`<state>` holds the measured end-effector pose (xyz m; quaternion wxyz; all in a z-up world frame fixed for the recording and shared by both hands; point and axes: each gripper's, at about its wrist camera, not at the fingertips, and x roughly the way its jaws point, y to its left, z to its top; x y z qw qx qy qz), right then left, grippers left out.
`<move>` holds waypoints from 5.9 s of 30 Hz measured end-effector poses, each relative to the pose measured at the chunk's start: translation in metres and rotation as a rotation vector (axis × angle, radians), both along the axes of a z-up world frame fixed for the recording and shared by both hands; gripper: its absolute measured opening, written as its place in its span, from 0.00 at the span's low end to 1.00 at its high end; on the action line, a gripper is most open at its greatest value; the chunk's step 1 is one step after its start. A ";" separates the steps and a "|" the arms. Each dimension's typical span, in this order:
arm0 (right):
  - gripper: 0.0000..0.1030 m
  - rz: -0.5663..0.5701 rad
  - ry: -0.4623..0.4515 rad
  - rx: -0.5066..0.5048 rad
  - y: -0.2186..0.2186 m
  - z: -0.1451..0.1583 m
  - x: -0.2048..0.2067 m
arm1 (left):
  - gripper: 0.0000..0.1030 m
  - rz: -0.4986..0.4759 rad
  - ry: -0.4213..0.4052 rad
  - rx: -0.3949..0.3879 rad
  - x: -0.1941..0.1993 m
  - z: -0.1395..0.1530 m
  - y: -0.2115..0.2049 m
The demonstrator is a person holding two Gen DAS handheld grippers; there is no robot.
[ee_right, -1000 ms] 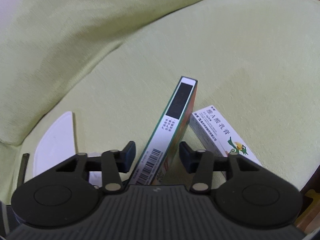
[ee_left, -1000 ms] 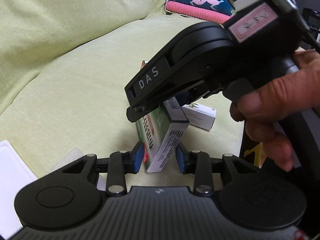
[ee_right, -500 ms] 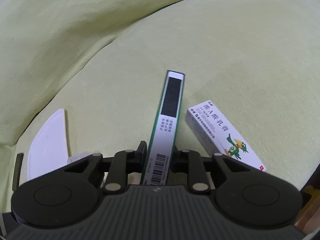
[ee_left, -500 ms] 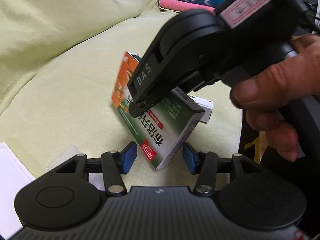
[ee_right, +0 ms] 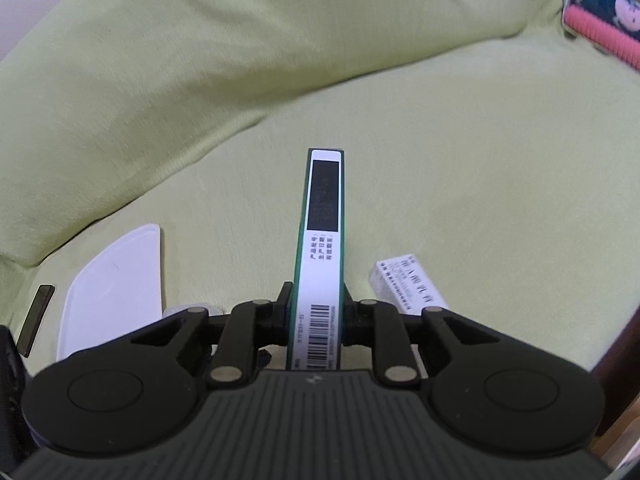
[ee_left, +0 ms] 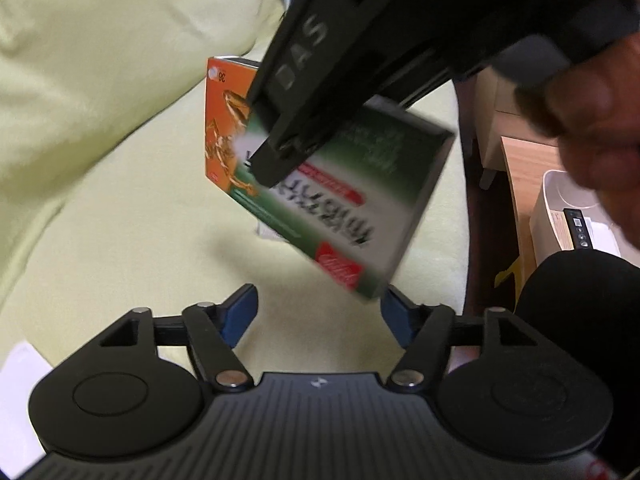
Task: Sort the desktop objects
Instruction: 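Lift the orange-green box with the right gripper and carry it over the bin, then lower the orange-green box into the bin beside the other boxes, then open the right gripper and raise it out of the bin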
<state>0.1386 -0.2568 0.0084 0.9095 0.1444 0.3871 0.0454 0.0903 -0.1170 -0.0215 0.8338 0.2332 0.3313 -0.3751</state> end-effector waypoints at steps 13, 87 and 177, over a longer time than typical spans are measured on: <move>0.16 -0.118 -0.060 -0.040 -0.055 0.032 -0.079 | 0.95 -0.244 -0.110 0.034 -0.057 0.028 -0.068; 0.17 -1.066 0.295 0.207 -0.327 -0.248 -0.333 | 0.95 -1.213 -0.328 0.261 -0.201 -0.155 -0.374; 0.36 -1.007 0.130 0.171 -0.300 -0.153 -0.364 | 0.95 -1.162 -0.464 0.273 -0.207 -0.113 -0.342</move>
